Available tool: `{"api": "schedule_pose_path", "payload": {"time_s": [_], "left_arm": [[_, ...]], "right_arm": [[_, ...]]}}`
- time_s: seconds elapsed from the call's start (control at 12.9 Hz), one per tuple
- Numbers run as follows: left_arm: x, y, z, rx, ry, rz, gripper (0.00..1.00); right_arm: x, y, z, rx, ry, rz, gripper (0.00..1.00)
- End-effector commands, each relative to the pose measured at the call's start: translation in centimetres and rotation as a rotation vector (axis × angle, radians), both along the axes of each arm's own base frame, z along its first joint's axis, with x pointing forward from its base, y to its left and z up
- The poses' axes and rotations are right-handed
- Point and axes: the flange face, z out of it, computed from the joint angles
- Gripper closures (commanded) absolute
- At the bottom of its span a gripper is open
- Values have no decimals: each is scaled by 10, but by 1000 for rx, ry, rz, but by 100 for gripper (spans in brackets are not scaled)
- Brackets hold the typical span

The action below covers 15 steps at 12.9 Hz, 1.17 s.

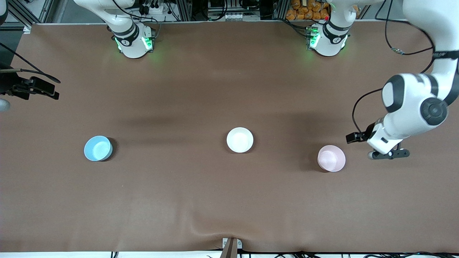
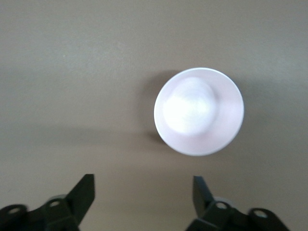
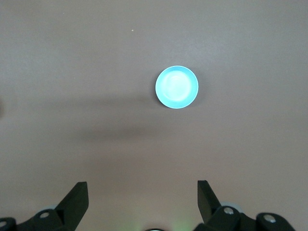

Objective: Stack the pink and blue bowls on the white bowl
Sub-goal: 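Reach the left gripper down and grasp the rim of the pink bowl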

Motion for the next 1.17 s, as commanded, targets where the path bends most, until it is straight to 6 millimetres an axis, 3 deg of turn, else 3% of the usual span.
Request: {"api": "schedule_pose_path", "payload": {"time_s": [0.0,0.31,0.7,0.93,1.09], "left_arm": [[10,2,-20,1,-24,-18,18],[17,-3,-56,-3,-44,-23,26],[22,-6,-76,-8,-49,-22,57],[27,-7,-89,-14,-47,-17,58],[28,-8,-98,-19,-54,-11,65]], "right_arm": [[-3,2,3,10,-11,-13,0],[-4,2,3,10,-8,-13,0],[-2,1,-3,10,-2,-14,0],[0,-1,-16,10,-7,-18,0],[2,-1,-21,10,-4,-19,0]]}}
